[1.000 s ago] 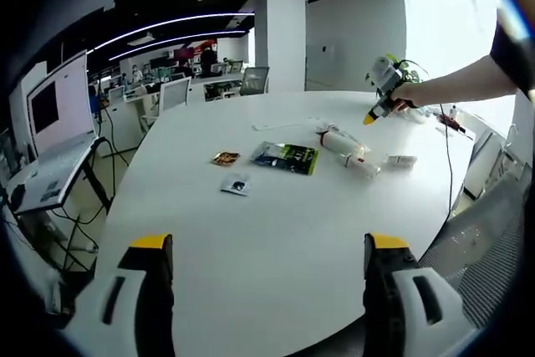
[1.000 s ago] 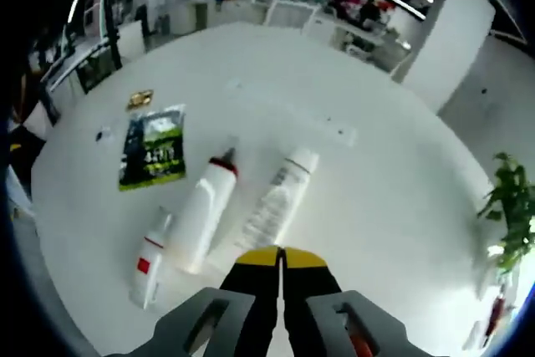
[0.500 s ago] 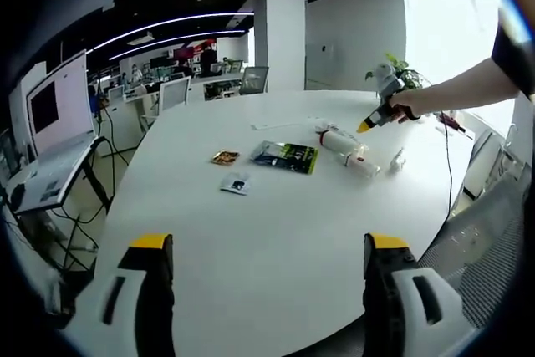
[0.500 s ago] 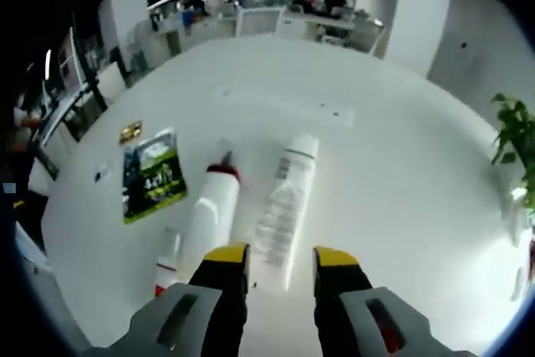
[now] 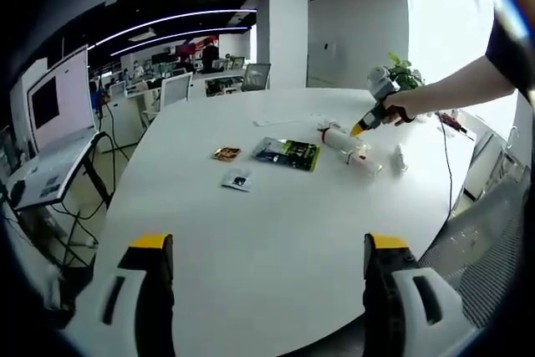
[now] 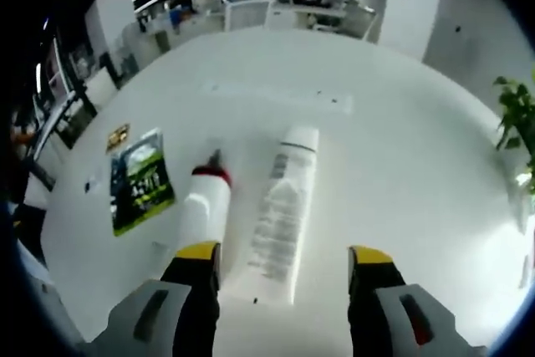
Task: Arrange the skincare products in the storage area until every visible bottle or jar stands upright without overlapping.
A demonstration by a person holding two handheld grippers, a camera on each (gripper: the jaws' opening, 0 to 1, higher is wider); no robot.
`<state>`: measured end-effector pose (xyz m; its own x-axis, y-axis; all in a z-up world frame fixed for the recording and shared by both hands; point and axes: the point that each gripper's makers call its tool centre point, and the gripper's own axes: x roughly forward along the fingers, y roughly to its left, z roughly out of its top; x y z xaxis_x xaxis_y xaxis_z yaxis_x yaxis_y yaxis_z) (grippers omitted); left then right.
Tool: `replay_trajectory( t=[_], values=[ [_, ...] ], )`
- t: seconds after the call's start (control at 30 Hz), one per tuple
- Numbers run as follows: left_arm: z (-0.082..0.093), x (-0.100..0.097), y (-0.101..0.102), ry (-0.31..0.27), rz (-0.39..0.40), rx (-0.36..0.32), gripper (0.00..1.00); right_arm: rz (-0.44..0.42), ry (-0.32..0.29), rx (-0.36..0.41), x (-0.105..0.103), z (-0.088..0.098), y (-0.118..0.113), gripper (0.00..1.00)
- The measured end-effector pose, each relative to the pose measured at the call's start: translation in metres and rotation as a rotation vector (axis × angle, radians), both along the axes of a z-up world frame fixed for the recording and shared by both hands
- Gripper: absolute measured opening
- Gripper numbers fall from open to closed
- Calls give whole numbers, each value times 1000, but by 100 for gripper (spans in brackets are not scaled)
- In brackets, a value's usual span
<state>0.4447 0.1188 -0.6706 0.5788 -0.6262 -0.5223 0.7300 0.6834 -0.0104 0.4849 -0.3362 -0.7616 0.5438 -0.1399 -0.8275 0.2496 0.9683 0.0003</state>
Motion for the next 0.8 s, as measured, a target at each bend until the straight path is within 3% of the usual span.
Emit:
replay_trajectory(
  t=[0.2, 0.37, 0.8],
  values=[
    [-2, 0, 0, 5, -3, 6, 89, -6, 22, -14, 2, -6, -1, 67],
    [-3, 0, 0, 9, -2, 9, 89, 2, 32, -25, 3, -9, -4, 55],
    [-3, 0, 0, 16, 6, 9, 89, 12, 50, -16, 9, -16, 0, 50]
  ],
)
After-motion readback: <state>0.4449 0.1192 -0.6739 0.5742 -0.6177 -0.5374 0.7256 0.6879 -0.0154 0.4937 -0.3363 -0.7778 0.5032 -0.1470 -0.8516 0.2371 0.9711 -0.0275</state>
